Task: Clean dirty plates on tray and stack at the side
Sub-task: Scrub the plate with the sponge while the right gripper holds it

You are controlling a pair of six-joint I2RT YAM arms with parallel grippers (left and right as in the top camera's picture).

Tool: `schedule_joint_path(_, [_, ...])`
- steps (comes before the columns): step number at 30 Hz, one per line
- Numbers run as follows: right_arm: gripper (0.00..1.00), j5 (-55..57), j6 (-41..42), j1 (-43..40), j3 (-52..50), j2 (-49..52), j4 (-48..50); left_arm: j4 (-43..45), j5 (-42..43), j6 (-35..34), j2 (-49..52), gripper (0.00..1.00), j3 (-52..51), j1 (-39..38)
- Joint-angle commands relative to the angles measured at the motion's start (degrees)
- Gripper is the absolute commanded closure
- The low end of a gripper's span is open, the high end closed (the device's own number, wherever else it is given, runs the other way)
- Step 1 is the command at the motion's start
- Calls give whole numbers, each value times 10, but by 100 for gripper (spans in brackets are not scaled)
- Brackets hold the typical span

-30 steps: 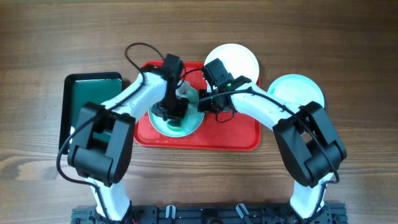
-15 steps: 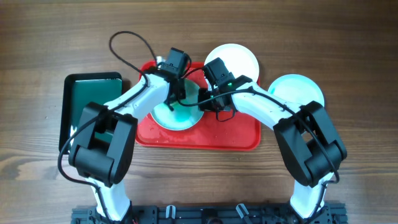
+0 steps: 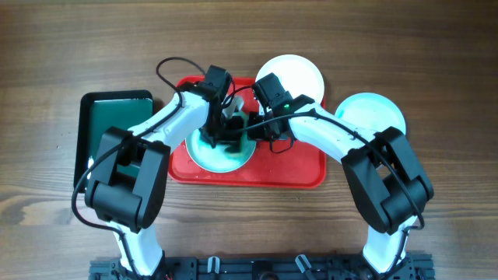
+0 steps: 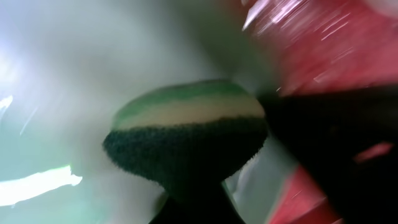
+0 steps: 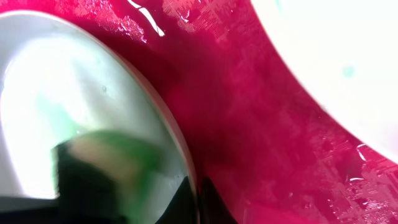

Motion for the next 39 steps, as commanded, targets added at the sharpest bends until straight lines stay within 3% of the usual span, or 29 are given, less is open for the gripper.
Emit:
schedule_joint_path(1, [96, -10, -1, 2, 9, 10, 2, 93, 59, -4, 8, 96, -1, -1])
schedule_joint_path(3, [96, -10, -1, 2, 9, 10, 2, 142, -16, -64, 8, 96, -1, -1])
schedule_joint_path(5, [96, -10, -1, 2, 9, 10, 2, 145, -177, -156, 8, 96, -1, -1])
schedule_joint_path(9, [96, -10, -1, 2, 9, 10, 2, 45, -412, -264, 8, 96, -1, -1])
schedule_joint_path(11, [96, -10, -1, 2, 9, 10, 2, -14, -457, -313, 8, 96, -1, -1])
schedule_joint_path(15, [96, -10, -1, 2, 9, 10, 2, -57, -373, -285, 8, 96, -1, -1])
schedule_joint_path(21, [96, -10, -1, 2, 9, 10, 2, -87, 113, 26, 8, 96, -1, -1])
schedule_joint_path(22, [96, -10, -1, 2, 9, 10, 2, -82, 144, 45, 8, 96, -1, -1])
schedule_joint_path(26, [96, -10, -1, 2, 9, 10, 1, -11, 137, 48, 8, 96, -1, -1])
schedule_joint_path(29, [96, -10, -2, 2, 9, 10, 0, 49, 60, 16, 8, 96, -1, -1])
schedule_joint_path(32, [96, -10, -1, 2, 9, 10, 0, 81, -124, -89, 8, 96, -1, -1])
schedule_joint_path(36, [95, -10, -2, 2, 9, 10, 0, 59, -395, -224, 8, 96, -1, -1])
schedule_joint_path(39, [96, -10, -3, 2, 9, 10, 0, 13, -457, -264, 8, 96, -1, -1])
